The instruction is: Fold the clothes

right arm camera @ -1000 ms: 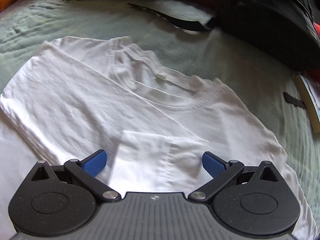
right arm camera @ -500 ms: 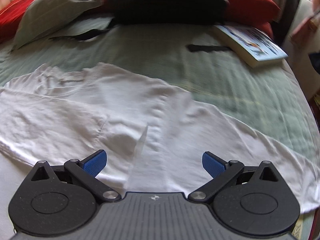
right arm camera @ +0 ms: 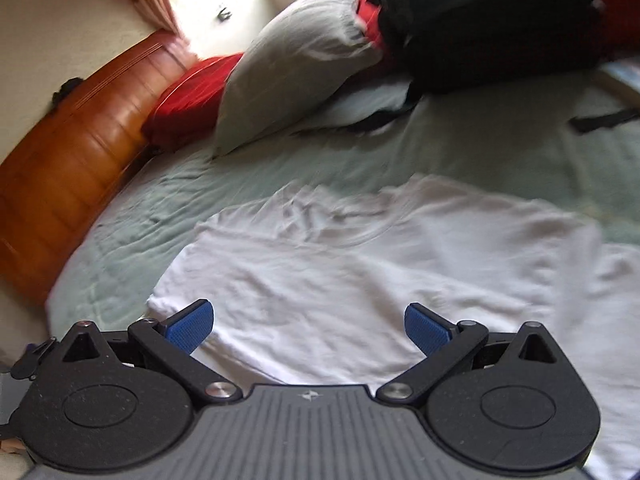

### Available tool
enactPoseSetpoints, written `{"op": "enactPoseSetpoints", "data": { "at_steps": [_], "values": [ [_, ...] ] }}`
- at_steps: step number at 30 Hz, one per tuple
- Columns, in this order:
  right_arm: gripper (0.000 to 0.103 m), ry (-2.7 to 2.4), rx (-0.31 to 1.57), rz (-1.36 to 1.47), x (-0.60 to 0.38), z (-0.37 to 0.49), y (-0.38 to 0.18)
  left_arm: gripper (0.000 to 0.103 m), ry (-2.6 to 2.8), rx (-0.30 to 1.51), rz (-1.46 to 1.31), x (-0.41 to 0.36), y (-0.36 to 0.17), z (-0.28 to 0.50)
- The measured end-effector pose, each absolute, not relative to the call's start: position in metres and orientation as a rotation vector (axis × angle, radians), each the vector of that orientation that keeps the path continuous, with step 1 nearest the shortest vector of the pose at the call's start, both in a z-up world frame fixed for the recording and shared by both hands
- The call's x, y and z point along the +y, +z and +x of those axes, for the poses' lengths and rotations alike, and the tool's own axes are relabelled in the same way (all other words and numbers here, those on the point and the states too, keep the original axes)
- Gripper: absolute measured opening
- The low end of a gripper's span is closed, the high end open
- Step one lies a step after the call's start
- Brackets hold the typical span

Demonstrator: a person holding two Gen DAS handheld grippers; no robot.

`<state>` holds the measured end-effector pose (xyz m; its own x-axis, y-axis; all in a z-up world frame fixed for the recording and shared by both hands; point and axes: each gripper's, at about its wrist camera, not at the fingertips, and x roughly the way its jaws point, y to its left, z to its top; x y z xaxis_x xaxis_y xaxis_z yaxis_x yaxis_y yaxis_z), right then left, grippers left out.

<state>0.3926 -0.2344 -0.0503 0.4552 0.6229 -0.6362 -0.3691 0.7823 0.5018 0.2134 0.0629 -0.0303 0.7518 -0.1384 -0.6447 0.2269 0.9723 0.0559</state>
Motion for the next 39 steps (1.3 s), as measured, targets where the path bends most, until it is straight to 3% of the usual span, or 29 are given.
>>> {"op": "enactPoseSetpoints", "data": {
  "at_steps": [3,8,19,32,39],
  "values": [
    [0.103,0.569,0.926,0.294,-0.238,0.407,-0.073,0.102,-0.185,0.7,0.122,0.068,-0.032,0.213],
    [0.103,0.532,0.88,0.345,-0.253,0.401,-0.063,0.102,-0.18,0.697,0.107,0.072,-0.031,0.214],
    [0.103,0.583,0.843,0.03,-0.215,0.329,-0.063,0.102,-0.181,0.717,0.106,0.072,-0.038,0.216],
    [0.103,0.565,0.888,-0.012,-0.194,0.319,-0.075,0.102,-0.184,0.697,0.084,0.078,-0.023,0.198],
    [0.103,0.538,0.918,-0.031,-0.19,0.305,-0.046,0.102,-0.185,0.714,0.158,0.087,-0.009,0.175]
  ]
}}
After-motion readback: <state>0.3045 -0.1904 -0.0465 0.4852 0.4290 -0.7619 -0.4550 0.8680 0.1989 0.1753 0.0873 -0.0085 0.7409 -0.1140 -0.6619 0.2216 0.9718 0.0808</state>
